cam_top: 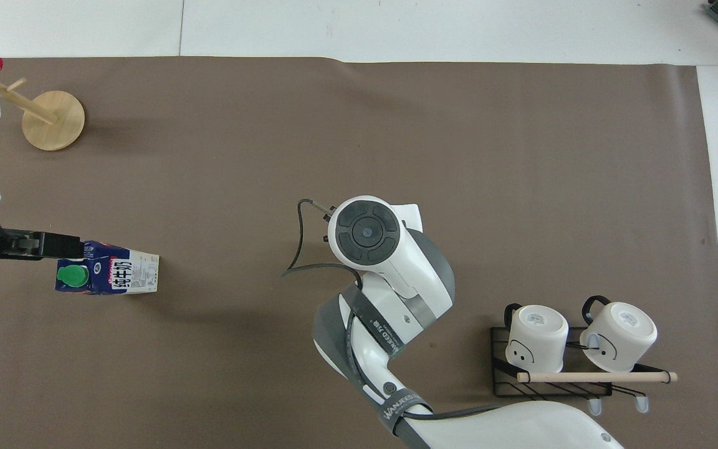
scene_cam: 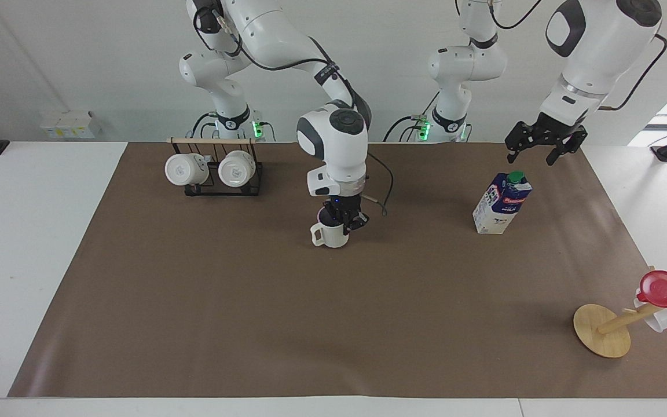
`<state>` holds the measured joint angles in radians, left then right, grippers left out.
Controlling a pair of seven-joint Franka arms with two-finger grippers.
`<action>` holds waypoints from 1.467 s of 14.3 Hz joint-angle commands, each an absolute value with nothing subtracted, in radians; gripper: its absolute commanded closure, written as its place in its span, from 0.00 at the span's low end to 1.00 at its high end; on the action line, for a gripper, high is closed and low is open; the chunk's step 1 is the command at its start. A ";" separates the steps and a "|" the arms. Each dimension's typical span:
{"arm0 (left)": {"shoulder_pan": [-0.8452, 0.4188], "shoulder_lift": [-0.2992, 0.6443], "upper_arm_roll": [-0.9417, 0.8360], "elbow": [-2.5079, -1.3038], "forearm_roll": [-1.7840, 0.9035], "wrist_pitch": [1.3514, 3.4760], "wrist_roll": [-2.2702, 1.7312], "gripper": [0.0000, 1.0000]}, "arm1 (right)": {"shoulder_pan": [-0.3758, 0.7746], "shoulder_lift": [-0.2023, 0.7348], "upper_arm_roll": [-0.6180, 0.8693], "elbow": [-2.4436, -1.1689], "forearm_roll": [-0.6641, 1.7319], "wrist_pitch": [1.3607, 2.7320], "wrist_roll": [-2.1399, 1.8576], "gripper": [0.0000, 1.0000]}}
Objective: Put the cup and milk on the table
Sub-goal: 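Lower the mug with the right gripper while the left gripper grasps the carton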
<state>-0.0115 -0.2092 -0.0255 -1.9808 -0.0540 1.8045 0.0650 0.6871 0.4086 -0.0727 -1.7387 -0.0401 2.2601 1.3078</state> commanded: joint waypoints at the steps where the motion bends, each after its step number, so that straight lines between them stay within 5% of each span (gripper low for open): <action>1: 0.003 -0.252 -0.032 -2.078 -0.046 1.894 0.077 0.00 | 0.681 0.411 -0.067 -1.750 -0.063 2.272 1.330 1.00; 3: 0.000 -0.250 -0.032 -2.092 -0.046 1.908 0.077 0.00 | 0.681 0.410 -0.067 -1.756 -0.063 2.275 1.325 0.99; 4: -0.005 -0.250 -0.032 -2.111 -0.045 1.922 0.077 0.00 | 0.678 0.410 -0.067 -1.758 -0.061 2.275 1.325 0.89; 7: -0.015 -0.259 -0.034 -2.180 -0.044 1.982 0.077 0.00 | 0.676 0.410 -0.067 -1.755 -0.061 2.275 1.324 0.28; 9: -0.015 -0.259 -0.034 -2.181 -0.043 1.988 0.078 0.00 | 0.675 0.410 -0.067 -1.747 -0.066 2.275 1.307 0.00; 15: -0.012 -0.258 -0.034 -2.190 -0.043 1.991 0.080 0.00 | 0.650 0.325 -0.069 -1.730 -0.043 2.246 1.201 0.00; 21: 0.000 -0.262 -0.034 -2.240 -0.043 2.032 0.130 0.00 | 0.565 0.175 -0.071 -1.733 0.014 2.053 0.947 0.00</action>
<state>-0.0104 -0.2292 -0.0303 -2.1929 -0.0526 1.9974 0.1079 0.6061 0.2268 -0.0769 -1.7128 -0.0306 2.0987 1.0589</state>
